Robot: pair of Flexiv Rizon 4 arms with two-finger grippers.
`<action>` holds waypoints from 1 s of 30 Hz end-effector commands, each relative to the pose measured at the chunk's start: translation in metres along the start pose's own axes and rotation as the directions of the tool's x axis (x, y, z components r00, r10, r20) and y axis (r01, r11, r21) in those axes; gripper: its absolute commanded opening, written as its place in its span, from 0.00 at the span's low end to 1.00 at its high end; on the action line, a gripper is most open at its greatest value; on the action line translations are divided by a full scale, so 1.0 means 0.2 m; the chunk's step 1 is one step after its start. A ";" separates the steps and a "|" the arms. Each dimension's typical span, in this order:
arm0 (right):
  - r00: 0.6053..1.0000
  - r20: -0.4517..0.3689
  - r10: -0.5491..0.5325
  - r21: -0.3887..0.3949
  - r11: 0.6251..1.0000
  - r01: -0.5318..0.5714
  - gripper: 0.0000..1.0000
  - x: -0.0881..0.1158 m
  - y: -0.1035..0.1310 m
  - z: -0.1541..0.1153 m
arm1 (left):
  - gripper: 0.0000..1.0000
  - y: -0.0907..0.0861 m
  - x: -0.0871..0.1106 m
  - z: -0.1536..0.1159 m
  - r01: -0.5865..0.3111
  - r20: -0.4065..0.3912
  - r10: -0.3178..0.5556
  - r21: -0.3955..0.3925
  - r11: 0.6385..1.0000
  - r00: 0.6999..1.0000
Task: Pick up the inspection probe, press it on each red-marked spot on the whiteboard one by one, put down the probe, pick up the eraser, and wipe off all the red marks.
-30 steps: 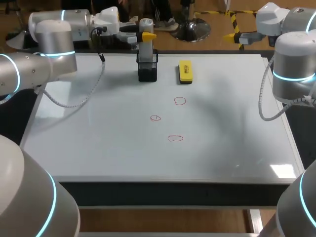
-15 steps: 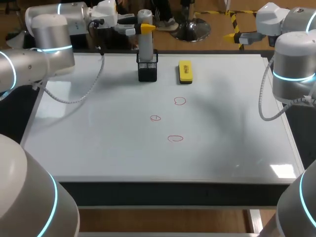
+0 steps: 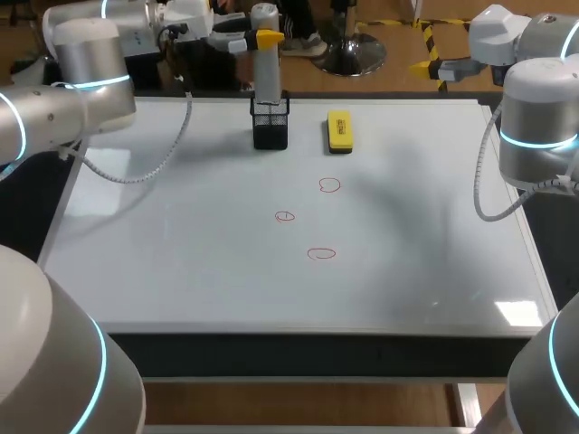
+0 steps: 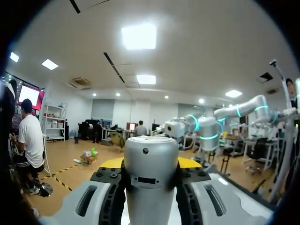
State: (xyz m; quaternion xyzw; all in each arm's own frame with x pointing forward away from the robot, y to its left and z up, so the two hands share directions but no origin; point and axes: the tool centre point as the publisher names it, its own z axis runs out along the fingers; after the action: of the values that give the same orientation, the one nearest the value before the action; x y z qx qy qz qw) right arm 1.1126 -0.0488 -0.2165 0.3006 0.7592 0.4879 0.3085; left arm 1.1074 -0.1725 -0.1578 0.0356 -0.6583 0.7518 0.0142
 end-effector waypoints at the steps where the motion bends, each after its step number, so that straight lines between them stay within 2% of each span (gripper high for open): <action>1: 1.000 -0.001 0.000 0.001 1.000 0.000 1.00 0.00 0.00 0.00 | 0.00 -0.05 0.05 -0.05 -0.002 0.018 0.003 -0.006 1.000 1.000; 7: 1.000 -0.001 0.000 0.001 1.000 0.000 1.00 0.00 0.00 0.00 | 0.00 -0.11 0.08 -0.11 -0.005 0.021 0.005 0.010 1.000 1.000; 16: 1.000 -0.001 0.000 0.001 1.000 0.000 1.00 0.00 0.00 0.00 | 0.00 -0.13 0.12 -0.24 -0.013 0.010 0.013 -0.002 1.000 1.000; 30: 1.000 -0.001 0.000 0.001 1.000 0.000 1.00 0.00 0.00 0.00 | 0.00 -0.07 0.16 -0.49 -0.009 0.000 0.009 -0.041 0.999 1.000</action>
State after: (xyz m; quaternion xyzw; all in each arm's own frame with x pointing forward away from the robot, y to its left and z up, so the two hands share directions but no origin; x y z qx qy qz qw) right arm 1.1126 -0.0488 -0.2165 0.3006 0.7592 0.4880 0.3085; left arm 1.0756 -0.0843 -0.1541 0.0335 -0.6737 0.7381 0.0114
